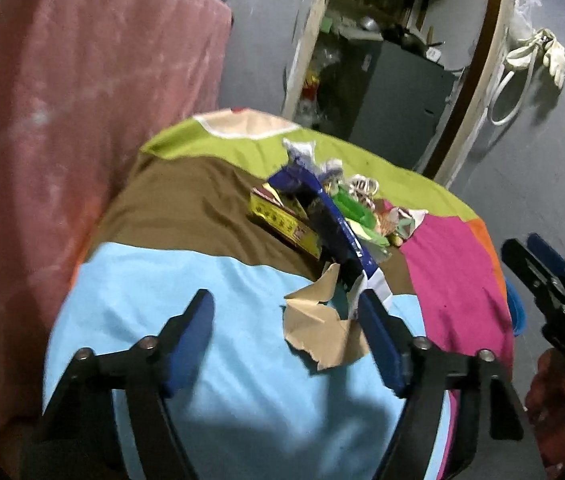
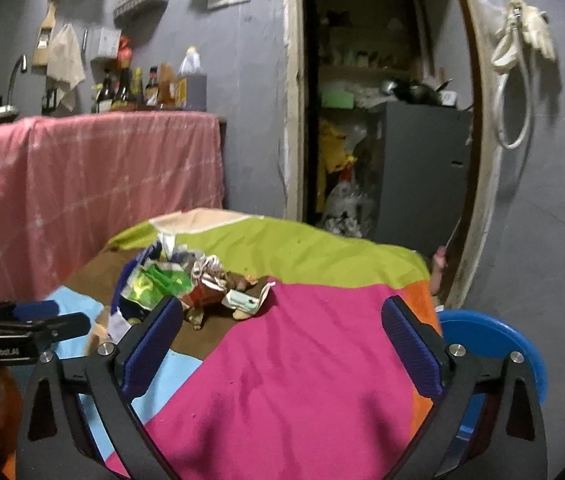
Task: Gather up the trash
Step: 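Reach the left tool to the tan paper scrap and close on it, then carry the tan paper scrap with the left tool over the blue bucket and release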
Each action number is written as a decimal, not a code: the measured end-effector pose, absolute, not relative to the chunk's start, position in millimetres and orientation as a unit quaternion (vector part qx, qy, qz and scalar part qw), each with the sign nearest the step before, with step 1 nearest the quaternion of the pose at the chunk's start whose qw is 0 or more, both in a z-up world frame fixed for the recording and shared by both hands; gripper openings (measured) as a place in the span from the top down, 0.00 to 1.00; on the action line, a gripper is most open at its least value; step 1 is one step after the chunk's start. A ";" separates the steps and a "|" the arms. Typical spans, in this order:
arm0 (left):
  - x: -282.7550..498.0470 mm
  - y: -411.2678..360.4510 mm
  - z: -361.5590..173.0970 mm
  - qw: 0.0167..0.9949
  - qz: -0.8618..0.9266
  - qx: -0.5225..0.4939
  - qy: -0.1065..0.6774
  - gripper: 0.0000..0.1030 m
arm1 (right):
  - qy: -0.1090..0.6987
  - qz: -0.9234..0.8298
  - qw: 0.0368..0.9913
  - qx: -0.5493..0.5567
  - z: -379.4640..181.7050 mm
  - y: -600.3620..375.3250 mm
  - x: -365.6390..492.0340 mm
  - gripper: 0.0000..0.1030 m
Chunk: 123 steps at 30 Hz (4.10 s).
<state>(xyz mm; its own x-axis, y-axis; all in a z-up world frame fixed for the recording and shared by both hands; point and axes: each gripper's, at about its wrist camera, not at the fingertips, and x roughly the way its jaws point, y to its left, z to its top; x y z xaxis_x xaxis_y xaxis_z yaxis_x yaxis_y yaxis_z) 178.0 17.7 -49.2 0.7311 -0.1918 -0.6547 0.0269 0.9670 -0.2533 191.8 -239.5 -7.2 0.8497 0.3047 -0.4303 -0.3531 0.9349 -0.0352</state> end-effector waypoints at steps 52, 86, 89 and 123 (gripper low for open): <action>153.4 -27.3 36.6 0.974 -0.079 -0.097 0.190 0.83 | 0.161 0.167 0.973 -0.013 39.7 -264.9 209.4 0.98; 253.3 -292.8 42.7 0.955 -0.236 -0.061 0.169 0.83 | 0.040 -0.079 0.996 -0.024 43.1 -467.7 184.5 0.98; 272.9 -306.4 20.3 0.945 -0.243 -0.052 0.212 0.83 | 0.082 -0.074 0.994 -0.006 21.4 -476.2 200.8 0.97; 247.8 -184.4 72.4 0.947 -0.211 -0.137 0.200 0.20 | 0.050 -0.020 0.997 0.048 77.7 -444.7 175.7 0.22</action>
<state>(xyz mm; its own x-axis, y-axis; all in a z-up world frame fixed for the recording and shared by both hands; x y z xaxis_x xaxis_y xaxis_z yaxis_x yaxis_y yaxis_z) 247.8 -184.4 72.4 0.8309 -0.4541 -0.3215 0.3441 0.8734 -0.3446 175.7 -444.7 77.7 0.9941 -0.0344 -0.1024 0.0442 0.9945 0.0946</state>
